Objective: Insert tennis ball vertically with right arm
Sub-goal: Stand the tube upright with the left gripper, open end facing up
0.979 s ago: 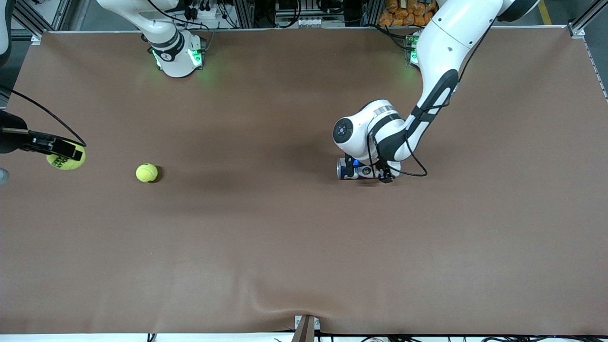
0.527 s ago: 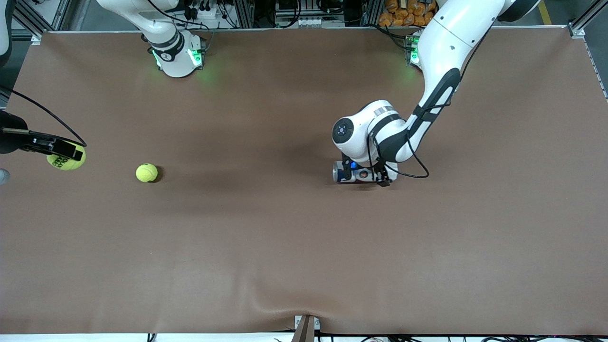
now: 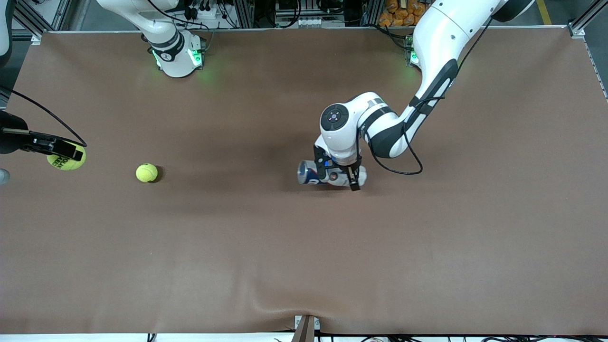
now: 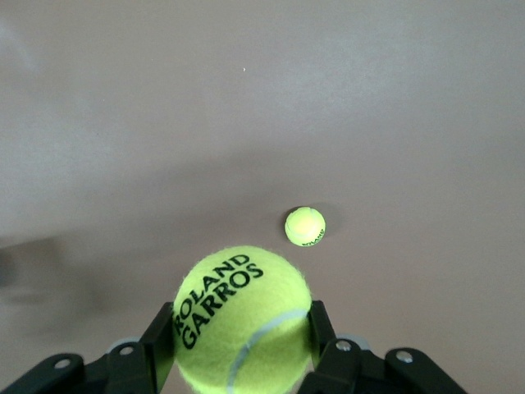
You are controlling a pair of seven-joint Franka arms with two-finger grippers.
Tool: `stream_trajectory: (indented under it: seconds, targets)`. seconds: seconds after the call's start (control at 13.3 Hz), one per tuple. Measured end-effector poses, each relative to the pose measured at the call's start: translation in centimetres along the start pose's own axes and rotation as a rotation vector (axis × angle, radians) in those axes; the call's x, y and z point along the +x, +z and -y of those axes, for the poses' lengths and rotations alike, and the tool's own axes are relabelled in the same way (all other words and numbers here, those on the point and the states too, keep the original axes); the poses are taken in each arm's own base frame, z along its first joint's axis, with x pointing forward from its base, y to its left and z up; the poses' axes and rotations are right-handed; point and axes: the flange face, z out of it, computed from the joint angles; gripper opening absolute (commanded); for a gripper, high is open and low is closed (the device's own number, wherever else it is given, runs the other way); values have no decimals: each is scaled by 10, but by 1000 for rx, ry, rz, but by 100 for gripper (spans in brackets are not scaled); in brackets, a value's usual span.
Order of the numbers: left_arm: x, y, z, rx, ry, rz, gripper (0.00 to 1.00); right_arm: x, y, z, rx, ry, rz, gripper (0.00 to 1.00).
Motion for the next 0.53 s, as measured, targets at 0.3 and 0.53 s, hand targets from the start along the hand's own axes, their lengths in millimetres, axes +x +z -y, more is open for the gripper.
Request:
stream_trajectory:
  seconds: [0.3, 0.53]
  targets:
    - [21, 4, 5, 30, -95, -208, 80, 0, 0, 0, 0, 0, -1, 0]
    - [37, -1, 4, 48, -161, -351, 80, 0, 0, 0, 1, 0, -3, 0]
